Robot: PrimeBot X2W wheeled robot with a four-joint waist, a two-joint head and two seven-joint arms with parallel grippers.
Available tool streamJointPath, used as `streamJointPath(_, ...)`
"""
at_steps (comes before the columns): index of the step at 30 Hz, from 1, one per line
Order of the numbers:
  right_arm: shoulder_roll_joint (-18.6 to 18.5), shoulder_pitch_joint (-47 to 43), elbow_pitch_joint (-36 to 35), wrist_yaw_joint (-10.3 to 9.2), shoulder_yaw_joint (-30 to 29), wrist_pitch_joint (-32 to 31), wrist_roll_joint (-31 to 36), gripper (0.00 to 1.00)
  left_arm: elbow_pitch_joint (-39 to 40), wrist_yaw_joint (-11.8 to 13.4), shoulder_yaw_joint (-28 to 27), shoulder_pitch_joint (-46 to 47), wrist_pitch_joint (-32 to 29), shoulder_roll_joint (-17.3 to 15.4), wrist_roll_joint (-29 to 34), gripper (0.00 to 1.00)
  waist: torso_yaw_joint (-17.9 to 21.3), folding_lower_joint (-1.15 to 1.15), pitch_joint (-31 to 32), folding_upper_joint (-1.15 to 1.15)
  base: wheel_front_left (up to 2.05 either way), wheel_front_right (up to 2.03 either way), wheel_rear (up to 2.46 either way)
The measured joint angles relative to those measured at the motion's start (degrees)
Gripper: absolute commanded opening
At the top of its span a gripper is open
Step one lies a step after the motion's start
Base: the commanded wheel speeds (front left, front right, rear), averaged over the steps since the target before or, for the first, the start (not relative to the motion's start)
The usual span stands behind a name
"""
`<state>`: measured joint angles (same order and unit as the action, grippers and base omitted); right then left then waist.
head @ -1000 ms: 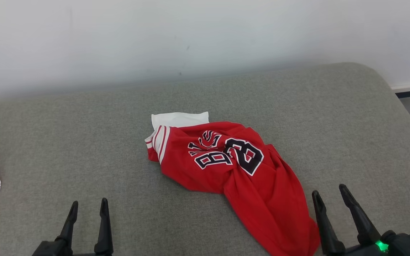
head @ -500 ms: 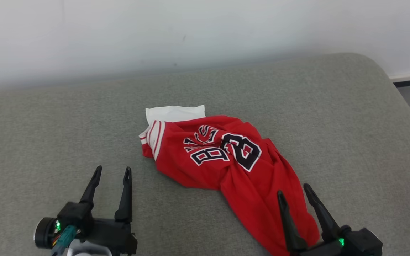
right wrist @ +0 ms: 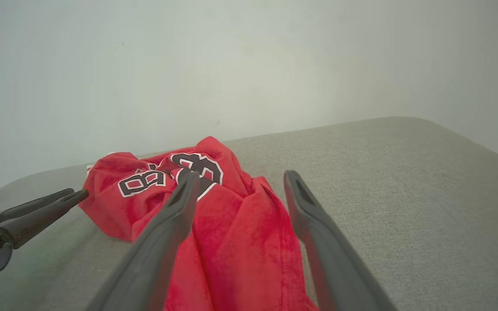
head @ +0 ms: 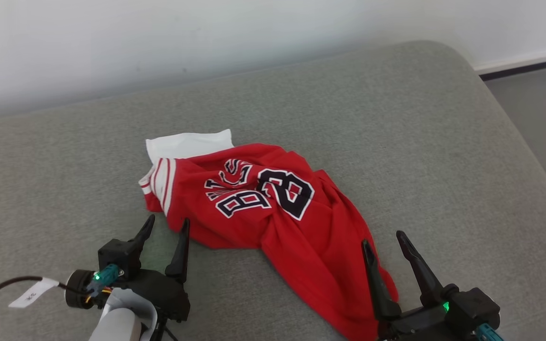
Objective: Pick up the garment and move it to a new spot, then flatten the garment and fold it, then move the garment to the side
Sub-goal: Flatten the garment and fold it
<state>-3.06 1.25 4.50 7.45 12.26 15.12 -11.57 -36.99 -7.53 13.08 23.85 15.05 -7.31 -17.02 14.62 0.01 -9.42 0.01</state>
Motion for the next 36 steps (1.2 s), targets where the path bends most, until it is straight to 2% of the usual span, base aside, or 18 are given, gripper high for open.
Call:
streamJointPath(3, 0.1, 0.2, 0.1, 0.0, -0.2, 0.0, 0.0, 1.0, -3.6, 0.0, 1.5, 1.5, 0.0, 0.0, -2.5, 1.0, 1.2, 0.0, -0.5, 0.0, 0.0, 0.0, 0.0)
streamJointPath(4, 0.1, 0.2, 0.2, 0.0, -0.1, 0.0, 0.0, 1.0, -4.9, 0.0, 2.1, 1.9, 0.0, -0.2, -2.9, 0.6, 1.5, 0.0, -0.7, 0.0, 0.0, 0.0, 0.0)
streamJointPath(5, 0.1, 0.2, 0.2, 0.0, -0.1, 0.0, 0.0, 1.0, -5.4, 0.0, 2.6, 2.2, 0.0, -0.3, -3.5, 0.09, 1.8, 0.0, -0.8, 0.0, 0.0, 0.0, 0.0)
streamJointPath(6, 0.1, 0.2, 0.2, 0.0, -0.1, 0.0, -0.1, 1.0, -5.3, 0.0, 2.9, 2.4, 0.0, -0.4, -4.3, 0.0, 2.1, 0.0, -0.8, 0.0, 0.0, 0.0, 0.0)
streamJointPath(11, 0.1, -0.2, 0.0, 0.0, -0.8, 0.0, -0.5, 1.0, -3.5, 0.0, 3.7, 3.1, 0.0, -0.9, -5.8, 0.0, 1.7, 0.0, -0.7, 0.0, 0.0, 0.0, 0.0)
streamJointPath(18, 0.2, -2.1, 0.2, 0.0, -1.9, 0.0, -0.5, 1.0, 5.8, 0.0, 4.7, -2.1, 0.0, -1.0, -4.1, 0.0, -1.9, -0.01, 0.8, 0.0, 0.0, 0.0, 0.0)
streamJointPath(25, 0.2, -3.7, 0.6, 0.0, -2.4, 0.0, -0.4, 1.0, 14.3, 0.0, 6.4, -11.0, 0.0, -2.0, -3.6, 0.0, -8.0, -0.01, 2.8, 0.0, 0.0, 0.0, 0.0)
streamJointPath(30, 0.1, -3.8, 0.8, 0.0, -2.2, 0.0, -0.2, 1.0, 20.1, 0.5, 7.8, -16.4, -0.6, -2.4, -2.8, 0.0, -13.8, -0.01, 4.3, -0.01, 0.0, 0.0, 0.0)
streamJointPath(36, 0.1, -3.7, 0.8, 0.0, -2.4, 0.0, 0.1, 1.0, 27.8, 3.1, 8.3, -24.0, -4.4, -3.4, -3.6, 0.0, -19.3, -0.02, 5.0, 0.0, 0.0, 0.0, 0.0)
